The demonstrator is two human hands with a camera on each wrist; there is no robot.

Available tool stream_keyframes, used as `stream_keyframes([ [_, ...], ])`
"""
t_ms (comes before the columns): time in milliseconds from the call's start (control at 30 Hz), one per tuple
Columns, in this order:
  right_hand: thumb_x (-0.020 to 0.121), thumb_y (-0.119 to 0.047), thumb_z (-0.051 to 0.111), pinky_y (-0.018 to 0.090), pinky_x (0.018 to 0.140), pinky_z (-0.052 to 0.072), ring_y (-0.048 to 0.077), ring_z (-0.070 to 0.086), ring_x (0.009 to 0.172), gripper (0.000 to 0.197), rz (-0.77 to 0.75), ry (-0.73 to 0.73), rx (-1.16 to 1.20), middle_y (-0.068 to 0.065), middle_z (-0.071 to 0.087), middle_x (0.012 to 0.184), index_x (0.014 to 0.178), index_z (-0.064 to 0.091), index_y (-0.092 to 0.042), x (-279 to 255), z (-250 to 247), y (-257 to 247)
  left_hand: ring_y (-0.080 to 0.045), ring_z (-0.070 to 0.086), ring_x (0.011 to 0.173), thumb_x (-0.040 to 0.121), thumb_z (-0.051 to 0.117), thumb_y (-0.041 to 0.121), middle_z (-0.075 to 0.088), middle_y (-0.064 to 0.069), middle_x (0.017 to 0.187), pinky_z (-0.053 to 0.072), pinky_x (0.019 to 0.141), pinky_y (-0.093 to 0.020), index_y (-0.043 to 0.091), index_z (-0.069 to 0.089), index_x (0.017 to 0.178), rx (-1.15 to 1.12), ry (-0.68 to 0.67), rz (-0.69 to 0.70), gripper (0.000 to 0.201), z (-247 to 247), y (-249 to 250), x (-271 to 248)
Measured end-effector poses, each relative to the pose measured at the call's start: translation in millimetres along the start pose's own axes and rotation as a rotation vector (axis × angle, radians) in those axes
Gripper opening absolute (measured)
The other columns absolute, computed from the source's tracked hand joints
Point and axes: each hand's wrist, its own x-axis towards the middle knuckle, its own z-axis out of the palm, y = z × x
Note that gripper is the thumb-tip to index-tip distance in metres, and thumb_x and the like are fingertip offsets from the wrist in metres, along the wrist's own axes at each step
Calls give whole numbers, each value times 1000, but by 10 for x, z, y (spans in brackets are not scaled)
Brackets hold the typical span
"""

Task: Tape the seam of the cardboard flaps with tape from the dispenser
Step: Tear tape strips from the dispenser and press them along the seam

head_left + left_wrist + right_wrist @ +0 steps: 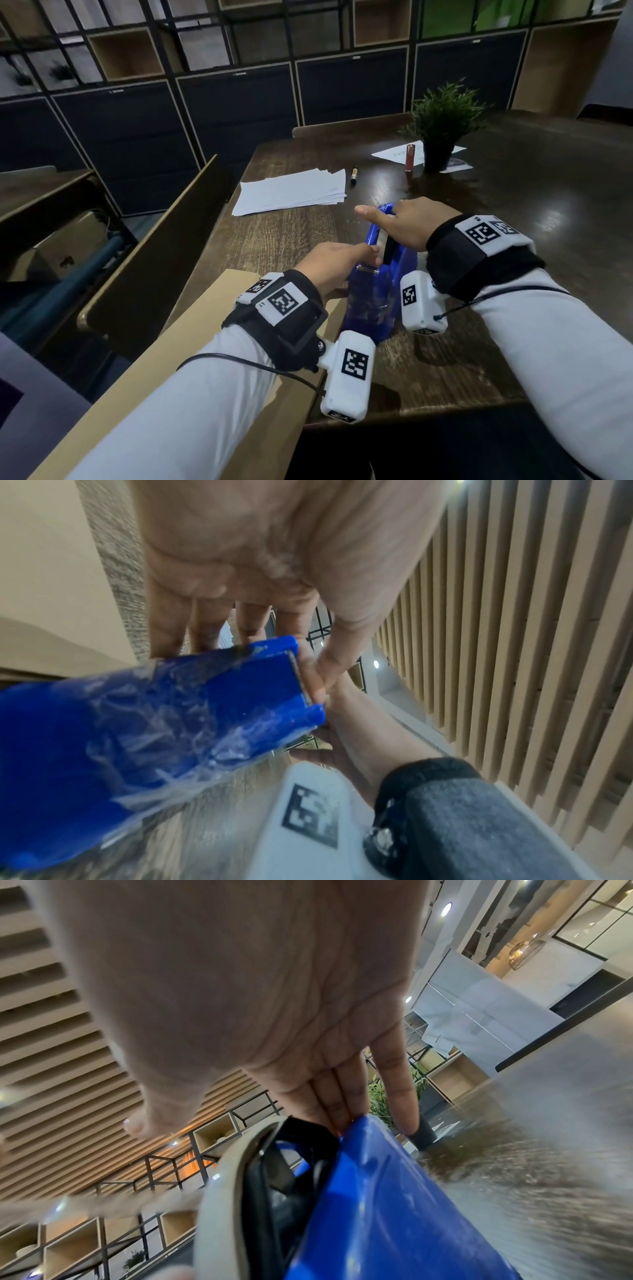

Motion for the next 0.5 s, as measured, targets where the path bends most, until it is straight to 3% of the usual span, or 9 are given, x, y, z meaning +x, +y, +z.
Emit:
stream_keyframes([
  [167,75,-84,8,33,72,42,22,57,74,87,8,5,11,10,57,73,65,53,-10,19,5,13,-16,57,78,86,62,21,70,6,83,46,68,-29,16,70,74,-16,-32,0,15,-54,15,-53],
  [333,70,-87,4,35,76,46,21,59,76,96,14,-8,10,10,59,77,73,60,-9,44,9,13,-24,54,106,79,64,16,70,7,110,50,88,-40,18,72,60,-27,-40,11,20,-110,-46,-108],
  [500,76,-84,8,35,75,45,21,59,73,98,19,1,0,11,61,75,76,65,-4,15,-3,9,-12,59,94,81,64,11,72,13,101,48,91,-38,22,71,54,-17,-87,21,30,-129,-117,-195],
])
